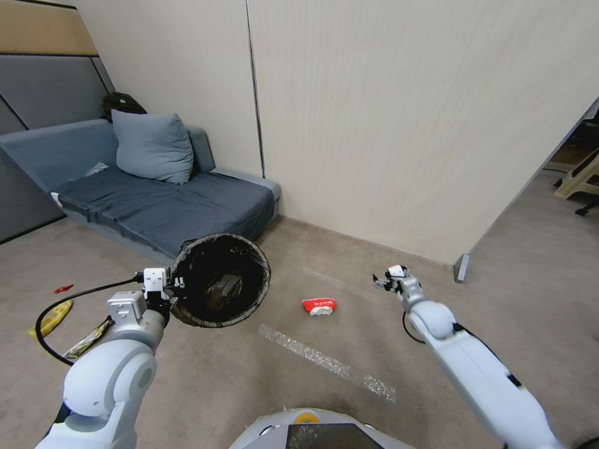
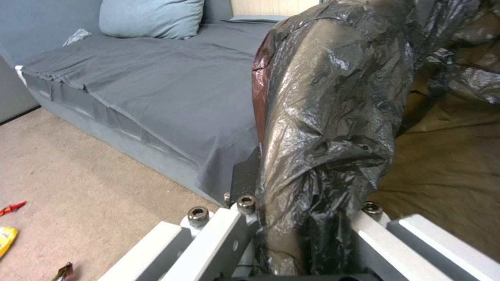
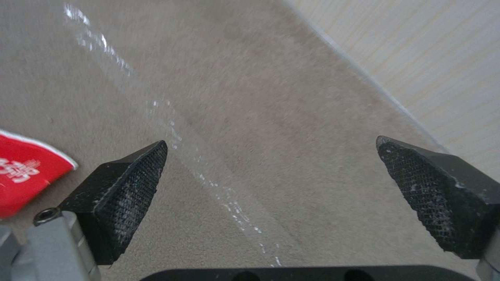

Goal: Pick up the trash bin, then pick up the garbage from the floor and place it into the trash bin.

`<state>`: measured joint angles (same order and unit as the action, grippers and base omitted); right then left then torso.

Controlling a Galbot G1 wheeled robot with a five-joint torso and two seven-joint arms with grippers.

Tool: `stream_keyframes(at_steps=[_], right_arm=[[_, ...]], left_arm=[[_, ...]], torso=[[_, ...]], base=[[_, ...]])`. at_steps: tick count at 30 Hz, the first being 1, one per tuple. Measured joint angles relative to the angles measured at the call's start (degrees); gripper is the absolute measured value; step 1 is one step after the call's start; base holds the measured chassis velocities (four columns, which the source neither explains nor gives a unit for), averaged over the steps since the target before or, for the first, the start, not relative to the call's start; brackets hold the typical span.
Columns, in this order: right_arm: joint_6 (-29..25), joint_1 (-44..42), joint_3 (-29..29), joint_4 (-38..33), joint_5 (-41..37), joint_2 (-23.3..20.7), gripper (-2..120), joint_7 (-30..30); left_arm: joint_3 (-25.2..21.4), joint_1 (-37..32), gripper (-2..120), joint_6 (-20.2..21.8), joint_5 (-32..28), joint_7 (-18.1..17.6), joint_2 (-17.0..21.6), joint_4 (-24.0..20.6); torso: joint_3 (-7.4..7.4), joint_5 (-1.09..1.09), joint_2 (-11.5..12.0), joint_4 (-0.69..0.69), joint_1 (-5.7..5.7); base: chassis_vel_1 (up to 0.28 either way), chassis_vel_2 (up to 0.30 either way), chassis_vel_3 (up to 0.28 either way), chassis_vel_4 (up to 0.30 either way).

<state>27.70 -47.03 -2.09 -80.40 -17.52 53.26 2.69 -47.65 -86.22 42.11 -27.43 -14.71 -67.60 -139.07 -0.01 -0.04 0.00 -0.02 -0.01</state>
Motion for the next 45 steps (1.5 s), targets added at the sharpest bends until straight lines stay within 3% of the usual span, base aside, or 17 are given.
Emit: stream_keyframes(at_steps=[9, 20, 37, 45], right_arm=[[1.71, 9.43, 13.52, 4.07, 2.61, 3.22, 100, -1.58], [2.27, 16.74, 25.00, 8.31, 2.38, 7.31, 100, -2.04], [2.74, 20.74, 35.13, 11.80, 1.19, 16.91, 100, -1.50], [3.11, 19.64, 36.57, 11.01, 1.26, 16.99, 100, -1.08]], left_arm=[[0.36, 0.11, 1, 0.03, 0.98, 0.45, -0.34, 0.92], [0.34, 0.25, 1, 0.04, 1.43, 1.15, -0.55, 1.77], [-0.06, 0.26, 1, 0.04, 1.73, 1.73, -0.88, 2.55], [-0.58, 0.48, 1, 0.04, 1.75, 2.26, -0.71, 3.05]], torso=[[0.00, 0.02, 0.00, 0.02, 0.01], [0.00, 0.03, 0.00, 0.01, 0.01], [0.00, 0.02, 0.00, 0.02, 0.01], [0.01, 0.03, 0.00, 0.02, 0.01]], base=[[0.000, 0.000, 0.000, 0.000], [0.000, 0.000, 0.000, 0.000], [0.000, 0.000, 0.000, 0.000], [0.000, 0.000, 0.000, 0.000]])
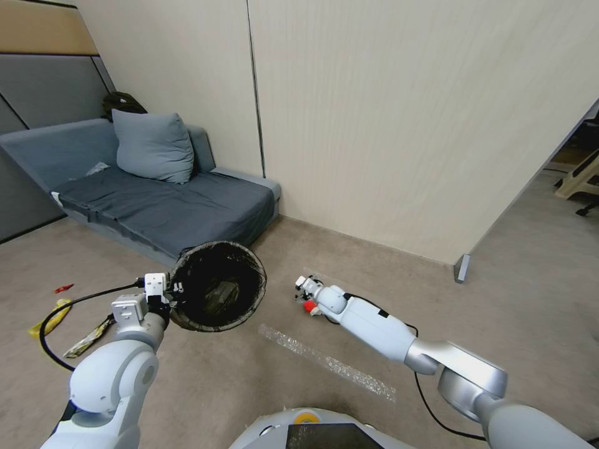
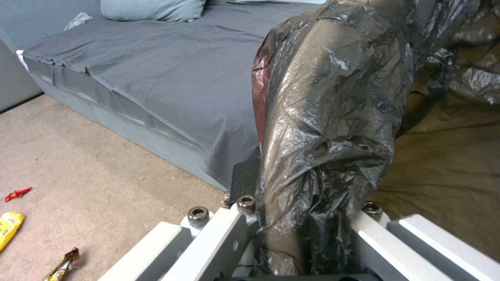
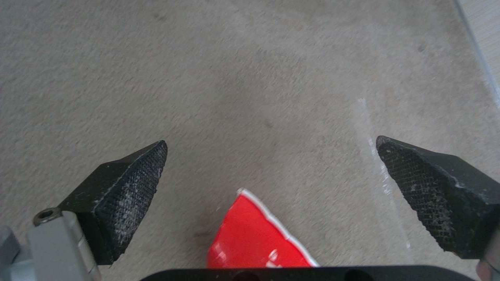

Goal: Pick up the trash bin, then pick up the garbage from the floor and place it into the trash bin.

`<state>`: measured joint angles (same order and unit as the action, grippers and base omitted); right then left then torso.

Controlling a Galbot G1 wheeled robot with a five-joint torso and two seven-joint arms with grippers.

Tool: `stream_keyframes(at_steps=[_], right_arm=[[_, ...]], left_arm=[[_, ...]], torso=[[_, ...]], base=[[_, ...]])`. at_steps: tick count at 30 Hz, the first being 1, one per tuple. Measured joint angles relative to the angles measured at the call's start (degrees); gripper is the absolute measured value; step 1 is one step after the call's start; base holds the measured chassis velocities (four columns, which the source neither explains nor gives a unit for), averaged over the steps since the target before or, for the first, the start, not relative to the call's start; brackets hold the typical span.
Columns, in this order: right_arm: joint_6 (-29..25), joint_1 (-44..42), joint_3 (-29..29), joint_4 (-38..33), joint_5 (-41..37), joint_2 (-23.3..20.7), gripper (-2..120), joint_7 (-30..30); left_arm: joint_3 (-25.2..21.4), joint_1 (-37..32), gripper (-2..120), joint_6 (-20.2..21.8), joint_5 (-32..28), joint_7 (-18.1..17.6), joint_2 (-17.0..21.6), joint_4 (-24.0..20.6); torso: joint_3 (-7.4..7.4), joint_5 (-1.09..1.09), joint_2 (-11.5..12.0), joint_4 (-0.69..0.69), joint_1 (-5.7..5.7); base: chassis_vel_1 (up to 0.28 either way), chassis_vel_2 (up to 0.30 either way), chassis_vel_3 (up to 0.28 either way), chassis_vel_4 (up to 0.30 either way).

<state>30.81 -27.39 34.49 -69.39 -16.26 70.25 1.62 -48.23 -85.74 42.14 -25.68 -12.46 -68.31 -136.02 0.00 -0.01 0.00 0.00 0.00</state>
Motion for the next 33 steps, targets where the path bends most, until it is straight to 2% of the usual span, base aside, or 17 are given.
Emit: stream_keyframes(at_steps=[19, 33], right_arm=[[-0.66, -6.26, -3.55, -2.26, 2.74, -4.79, 100, 0.21], [-1.84, -7.53, -3.42, 0.56, 3.37, -2.95, 100, -0.03]], left_arm=[[0.39, 0.40, 1, -0.02, 0.41, 0.31, -0.09, 0.60], [0.53, 0.70, 1, -0.07, 0.47, 0.52, -0.22, 1.06]], torso=[[0.00, 0.01, 0.00, -0.01, 0.00], [0.00, 0.01, 0.00, 0.01, 0.00]], base=[[0.000, 0.000, 0.000, 0.000], [0.000, 0.000, 0.000, 0.000]])
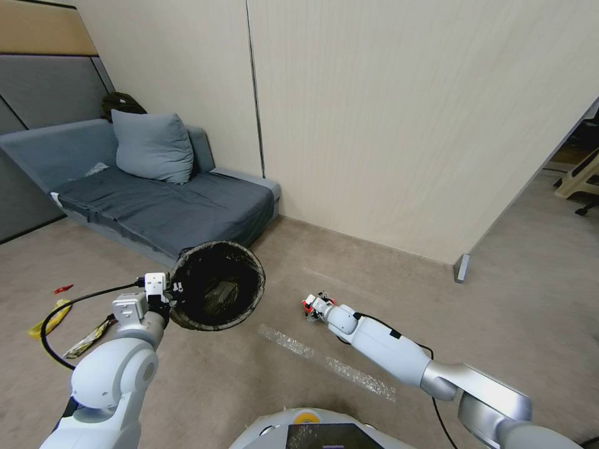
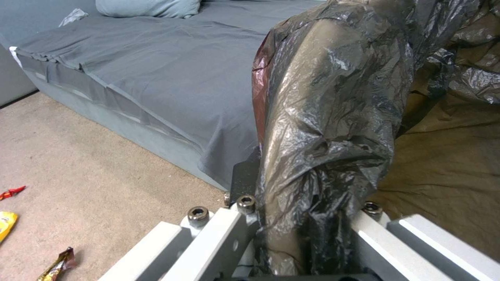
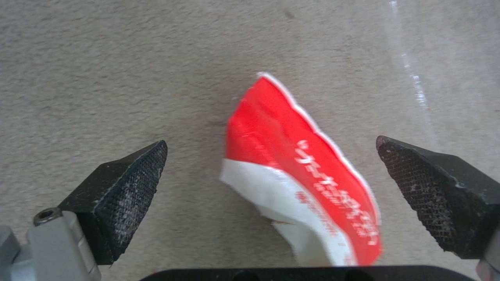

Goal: Pick up the trash bin, then pick up the garbage from the floor and place it into the trash bin.

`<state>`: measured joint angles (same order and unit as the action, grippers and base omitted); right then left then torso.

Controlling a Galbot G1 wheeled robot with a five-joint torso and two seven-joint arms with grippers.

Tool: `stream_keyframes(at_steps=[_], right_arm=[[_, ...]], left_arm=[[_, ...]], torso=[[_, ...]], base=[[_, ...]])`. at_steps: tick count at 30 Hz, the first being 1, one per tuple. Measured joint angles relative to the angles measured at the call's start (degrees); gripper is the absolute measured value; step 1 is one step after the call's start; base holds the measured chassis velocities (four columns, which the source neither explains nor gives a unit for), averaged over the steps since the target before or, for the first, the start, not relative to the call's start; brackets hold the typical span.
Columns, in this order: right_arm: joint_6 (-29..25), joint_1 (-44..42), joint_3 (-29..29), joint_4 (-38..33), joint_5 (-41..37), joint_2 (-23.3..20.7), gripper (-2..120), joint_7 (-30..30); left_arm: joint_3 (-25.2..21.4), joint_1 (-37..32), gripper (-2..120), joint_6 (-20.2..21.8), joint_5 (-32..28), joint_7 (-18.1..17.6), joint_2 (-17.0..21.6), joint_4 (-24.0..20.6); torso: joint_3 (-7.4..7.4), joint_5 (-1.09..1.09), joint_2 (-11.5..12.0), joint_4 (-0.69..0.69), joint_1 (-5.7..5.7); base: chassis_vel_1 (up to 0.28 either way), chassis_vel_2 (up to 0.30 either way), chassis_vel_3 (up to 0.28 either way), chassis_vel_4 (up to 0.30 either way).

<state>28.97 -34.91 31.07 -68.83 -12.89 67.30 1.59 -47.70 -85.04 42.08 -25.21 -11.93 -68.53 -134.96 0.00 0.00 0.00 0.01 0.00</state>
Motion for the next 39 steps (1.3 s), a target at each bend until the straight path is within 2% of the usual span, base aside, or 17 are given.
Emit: stream_keyframes(at_steps=[13, 25, 39], right_arm=[[-3.22, -3.54, -3.69, 5.40, 2.20, 1.57, 100, -1.70], [-5.14, -6.05, -7.64, 7.63, 4.19, -0.98, 100, -2.49], [-6.29, -5.44, -8.64, 10.34, 5.57, 0.12, 98, -2.41]], left_arm=[[-0.24, -0.03, 1, -0.18, 0.01, 0.26, 0.14, 0.48], [0.12, 0.35, 1, -0.34, 0.40, 0.75, 0.51, 0.98], [0.02, 0.14, 1, -0.85, 0.60, 1.10, 0.44, 1.53]], torso=[[0.00, 0.00, 0.00, -0.01, 0.00], [0.01, 0.02, 0.00, 0.01, 0.00], [0.01, -0.01, -0.01, -0.03, 0.01]], base=[[0.000, 0.000, 0.000, 0.000], [0.000, 0.000, 0.000, 0.000], [0.000, 0.000, 0.000, 0.000]])
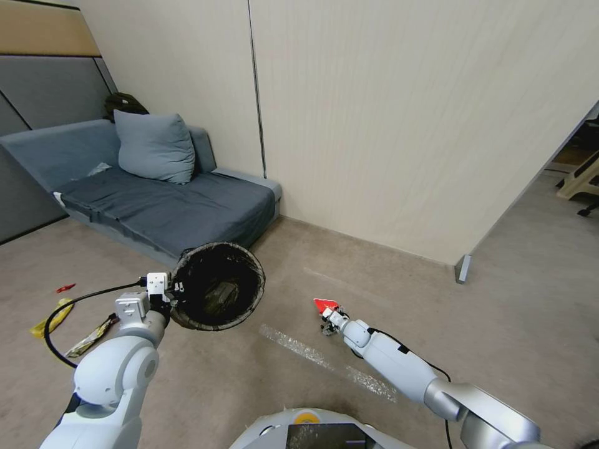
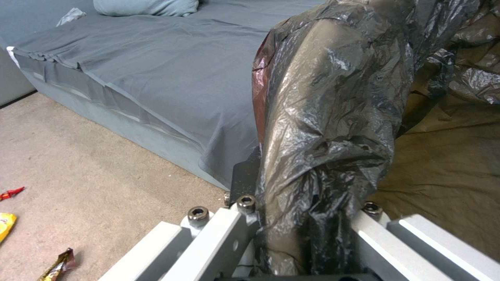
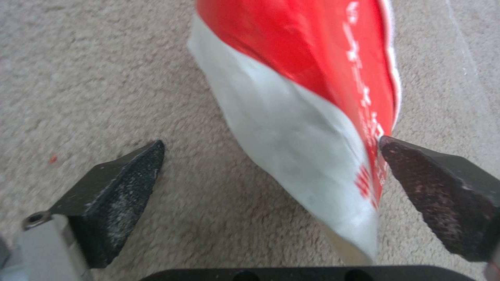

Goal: Pick up the trash bin, then pick up the garbage from the floor and place it into the trash bin.

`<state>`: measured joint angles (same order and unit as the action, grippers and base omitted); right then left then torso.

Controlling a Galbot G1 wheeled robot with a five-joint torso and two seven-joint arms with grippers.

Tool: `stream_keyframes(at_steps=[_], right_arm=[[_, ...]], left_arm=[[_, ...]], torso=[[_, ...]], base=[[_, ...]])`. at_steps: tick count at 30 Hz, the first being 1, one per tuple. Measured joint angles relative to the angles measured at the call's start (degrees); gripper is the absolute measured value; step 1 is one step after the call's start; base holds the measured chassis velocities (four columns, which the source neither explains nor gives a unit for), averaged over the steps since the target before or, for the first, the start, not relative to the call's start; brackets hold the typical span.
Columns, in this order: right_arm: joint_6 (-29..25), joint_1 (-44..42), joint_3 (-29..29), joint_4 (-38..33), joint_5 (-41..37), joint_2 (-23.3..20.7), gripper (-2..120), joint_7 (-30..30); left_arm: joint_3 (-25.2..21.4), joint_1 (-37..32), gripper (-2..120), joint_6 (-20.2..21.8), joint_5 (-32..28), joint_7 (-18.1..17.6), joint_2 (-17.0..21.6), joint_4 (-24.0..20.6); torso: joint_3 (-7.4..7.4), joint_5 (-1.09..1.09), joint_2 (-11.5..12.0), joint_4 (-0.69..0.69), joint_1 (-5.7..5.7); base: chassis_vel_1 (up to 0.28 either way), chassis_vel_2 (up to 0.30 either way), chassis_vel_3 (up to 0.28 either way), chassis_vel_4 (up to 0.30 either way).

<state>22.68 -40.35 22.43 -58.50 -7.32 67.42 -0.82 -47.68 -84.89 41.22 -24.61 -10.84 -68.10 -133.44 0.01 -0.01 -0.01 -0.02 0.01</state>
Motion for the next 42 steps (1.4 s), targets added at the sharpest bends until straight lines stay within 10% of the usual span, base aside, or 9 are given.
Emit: stream_keyframes(at_steps=[14, 32, 42], right_arm=[[-0.39, 0.26, -1.11, -0.09, 0.45, -2.63, 92, 0.55], [1.60, 6.34, 2.98, -6.66, -4.15, -9.06, 13, 0.76], [2.06, 6.51, 3.58, -6.77, -4.24, -8.26, 0, 0.76]], left_arm=[[0.15, -0.02, 1, -0.31, 0.85, 0.72, -0.43, 0.33], [1.26, 0.09, 1, -0.61, 2.36, 1.67, -1.24, 0.44], [1.00, 0.09, 1, -0.67, 2.36, 1.70, -1.15, 0.41]], torso=[[-0.02, -0.11, 0.01, 0.02, -0.01], [-0.02, 0.02, 0.02, 0.03, -0.01], [-0.02, 0.01, 0.02, 0.03, -0.01]], base=[[0.000, 0.000, 0.000, 0.000], [0.000, 0.000, 0.000, 0.000], [0.000, 0.000, 0.000, 0.000]])
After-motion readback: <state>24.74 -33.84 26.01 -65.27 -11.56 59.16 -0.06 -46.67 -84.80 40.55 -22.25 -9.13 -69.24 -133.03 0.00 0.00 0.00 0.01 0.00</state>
